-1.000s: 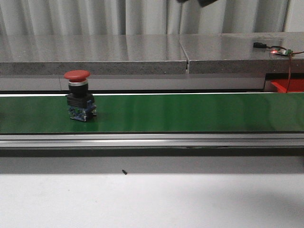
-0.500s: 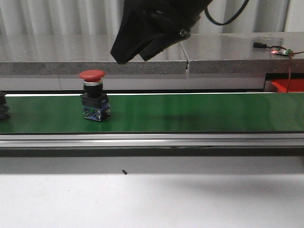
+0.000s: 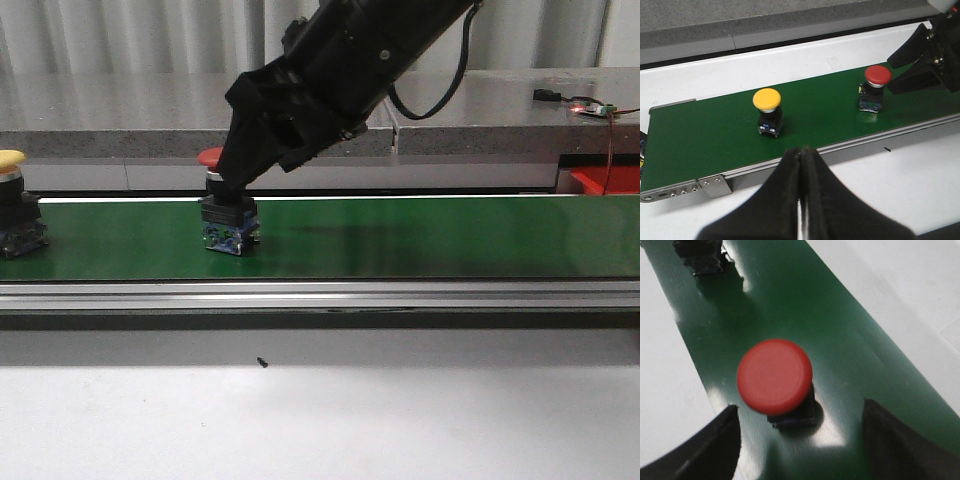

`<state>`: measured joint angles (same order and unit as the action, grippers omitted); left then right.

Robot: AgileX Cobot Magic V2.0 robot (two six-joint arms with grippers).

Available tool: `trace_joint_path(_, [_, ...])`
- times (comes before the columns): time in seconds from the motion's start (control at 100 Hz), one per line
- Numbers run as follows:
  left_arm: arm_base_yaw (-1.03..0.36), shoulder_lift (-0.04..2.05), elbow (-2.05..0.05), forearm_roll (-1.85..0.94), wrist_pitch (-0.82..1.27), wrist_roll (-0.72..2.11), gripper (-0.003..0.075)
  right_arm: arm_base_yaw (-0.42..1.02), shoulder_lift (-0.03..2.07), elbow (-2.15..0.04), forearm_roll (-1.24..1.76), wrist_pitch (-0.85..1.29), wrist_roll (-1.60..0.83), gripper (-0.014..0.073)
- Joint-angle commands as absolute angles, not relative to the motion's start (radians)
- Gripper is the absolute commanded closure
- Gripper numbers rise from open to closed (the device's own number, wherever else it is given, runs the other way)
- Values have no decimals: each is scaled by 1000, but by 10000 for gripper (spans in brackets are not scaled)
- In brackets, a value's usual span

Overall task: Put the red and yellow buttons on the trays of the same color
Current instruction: 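Lower the right gripper onto the red button and grasp it, then carry the red button into the red tray and open the right gripper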

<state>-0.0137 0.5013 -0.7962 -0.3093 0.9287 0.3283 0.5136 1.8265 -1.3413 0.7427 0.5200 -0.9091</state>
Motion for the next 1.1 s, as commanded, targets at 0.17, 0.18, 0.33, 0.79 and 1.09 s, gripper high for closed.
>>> trace_joint_path(0.17, [-20,507,-821,-332,859,330,739,537,1823,-1400,830,431,-927,111])
trace_joint_path(0.18, [-20,507,-821,-332,859,330,739,537,1825,-1402,836,431,-927,124])
trace_joint_path(0.33, [-20,507,-821,-332,859,330,739,536,1829,-1403,852,431,-927,387])
trace_joint_path(0.79, [-20,507,-821,-332,859,330,739,415,1671,-1358,852,482,-927,557])
trace_joint_path(1.09, [-20,507,-821,-332,859,330,739,117,1518,-1272,851,517,-927,557])
